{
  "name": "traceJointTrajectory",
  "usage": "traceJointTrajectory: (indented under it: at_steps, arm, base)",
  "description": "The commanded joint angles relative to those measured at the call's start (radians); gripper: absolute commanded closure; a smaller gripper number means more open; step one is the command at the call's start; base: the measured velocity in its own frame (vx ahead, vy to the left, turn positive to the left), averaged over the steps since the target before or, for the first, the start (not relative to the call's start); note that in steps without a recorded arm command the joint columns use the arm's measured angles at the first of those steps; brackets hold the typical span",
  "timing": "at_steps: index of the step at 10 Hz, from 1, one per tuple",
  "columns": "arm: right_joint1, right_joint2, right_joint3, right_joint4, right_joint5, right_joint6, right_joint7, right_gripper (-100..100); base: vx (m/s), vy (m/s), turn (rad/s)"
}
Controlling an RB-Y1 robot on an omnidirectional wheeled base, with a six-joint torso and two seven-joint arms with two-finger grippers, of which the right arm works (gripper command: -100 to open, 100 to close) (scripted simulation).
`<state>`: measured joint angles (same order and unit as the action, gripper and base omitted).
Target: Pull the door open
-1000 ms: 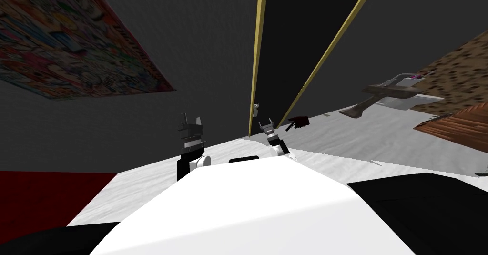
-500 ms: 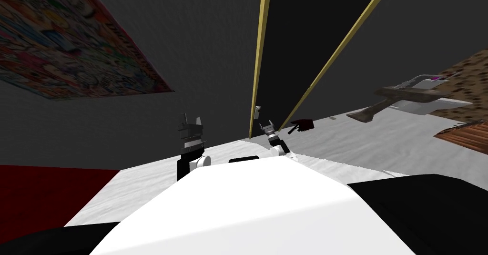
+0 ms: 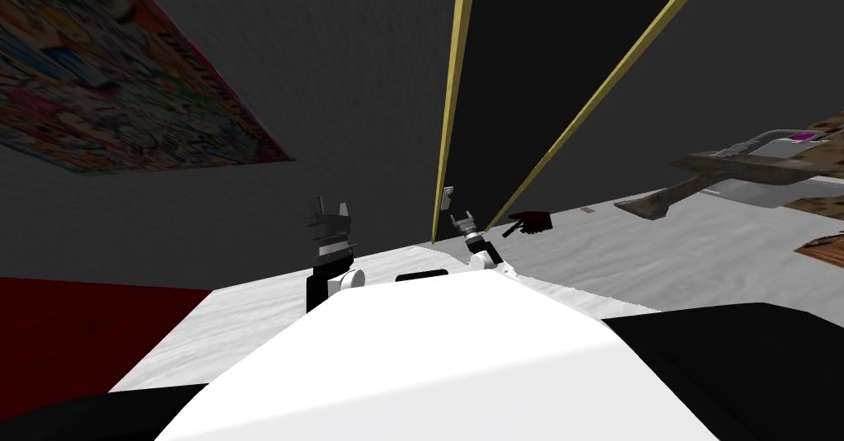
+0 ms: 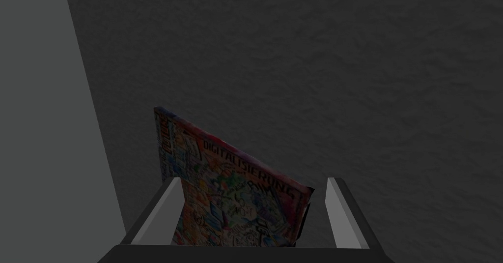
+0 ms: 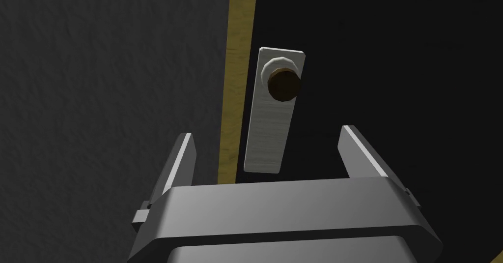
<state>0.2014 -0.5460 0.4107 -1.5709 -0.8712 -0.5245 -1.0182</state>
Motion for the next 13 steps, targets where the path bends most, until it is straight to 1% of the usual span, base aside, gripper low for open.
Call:
traceJointTrajectory:
  at_steps: [1,3,6,7,8,9,10,11,13]
  arm:
    - [-0.004,-0.014,0.009,0.014,-0.027,0.000,-0.028,-100]
    - [-0.017,-0.036,0.025,0.044,-0.071,-0.002,-0.071,-100]
    - [-0.031,-0.060,0.042,0.077,-0.118,-0.004,-0.118,-100]
    - [-0.025,-0.054,0.037,0.067,-0.108,-0.004,-0.105,-100]
    - [-0.033,-0.064,0.018,0.102,-0.115,-0.012,-0.129,-100]
    - [-0.035,-0.066,0.011,0.113,-0.117,-0.015,-0.137,-100]
    - [-0.041,-0.073,-0.004,0.138,-0.122,-0.021,-0.153,-100]
    - [-0.044,-0.076,-0.011,0.152,-0.124,-0.024,-0.161,-100]
    - [-0.054,-0.088,-0.039,0.199,-0.132,-0.036,-0.191,-100]
  base:
    - [0.107,-0.051,0.053]
    - [0.104,-0.052,0.071]
    - [0.100,-0.066,0.062]
    - [0.037,-0.029,0.014]
    - [0.110,0.027,0.247]
    - [0.159,0.034,0.210]
    - [0.171,0.037,0.217]
    - [0.152,0.029,0.144]
    - [0.186,0.001,0.213]
